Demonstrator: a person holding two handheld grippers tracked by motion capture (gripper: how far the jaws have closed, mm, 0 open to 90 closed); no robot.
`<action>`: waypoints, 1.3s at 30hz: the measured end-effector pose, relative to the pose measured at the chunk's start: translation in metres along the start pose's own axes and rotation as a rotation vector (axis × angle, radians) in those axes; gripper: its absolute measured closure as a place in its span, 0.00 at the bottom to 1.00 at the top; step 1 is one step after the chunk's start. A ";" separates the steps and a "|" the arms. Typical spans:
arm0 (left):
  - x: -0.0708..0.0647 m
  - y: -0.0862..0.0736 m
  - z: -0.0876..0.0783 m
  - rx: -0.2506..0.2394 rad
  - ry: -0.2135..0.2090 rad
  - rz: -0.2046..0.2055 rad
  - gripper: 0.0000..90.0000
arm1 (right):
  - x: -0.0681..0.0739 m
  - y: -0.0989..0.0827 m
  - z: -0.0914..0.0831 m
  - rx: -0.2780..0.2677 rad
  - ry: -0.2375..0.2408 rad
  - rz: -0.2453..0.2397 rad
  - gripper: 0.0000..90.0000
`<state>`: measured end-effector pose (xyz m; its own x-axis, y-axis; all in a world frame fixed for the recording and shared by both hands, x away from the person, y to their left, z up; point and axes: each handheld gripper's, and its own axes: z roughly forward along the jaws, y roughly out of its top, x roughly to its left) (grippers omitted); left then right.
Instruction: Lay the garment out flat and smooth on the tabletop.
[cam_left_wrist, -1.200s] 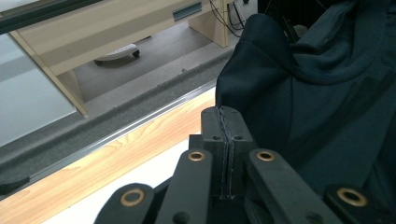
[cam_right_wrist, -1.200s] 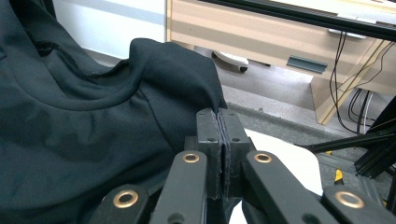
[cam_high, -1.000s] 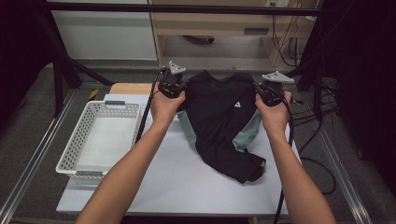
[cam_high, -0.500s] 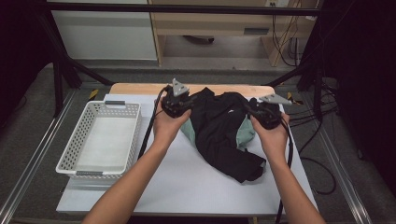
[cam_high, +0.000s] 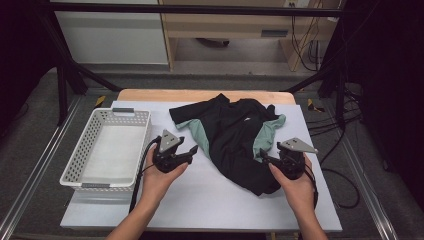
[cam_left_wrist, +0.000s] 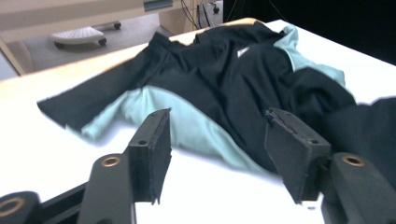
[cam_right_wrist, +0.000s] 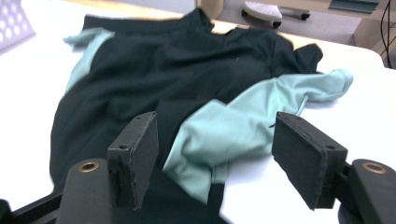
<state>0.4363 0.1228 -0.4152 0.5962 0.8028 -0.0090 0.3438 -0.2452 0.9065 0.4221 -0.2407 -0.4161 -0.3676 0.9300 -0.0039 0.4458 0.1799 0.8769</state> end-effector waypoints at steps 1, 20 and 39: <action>0.000 -0.004 -0.003 -0.004 0.003 -0.002 0.43 | 0.002 -0.002 -0.002 0.008 -0.003 -0.009 0.35; -0.015 -0.046 -0.038 0.026 -0.057 -0.030 0.16 | 0.035 -0.025 -0.022 0.136 0.083 -0.098 0.27; -0.016 -0.052 -0.037 -0.002 -0.045 -0.011 0.10 | 0.054 -0.027 -0.012 0.201 0.062 -0.191 0.21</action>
<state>0.3821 0.1425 -0.4468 0.6245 0.7801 -0.0375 0.3490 -0.2357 0.9070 0.3805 -0.1987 -0.4340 -0.5067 0.8530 -0.1251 0.5143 0.4155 0.7503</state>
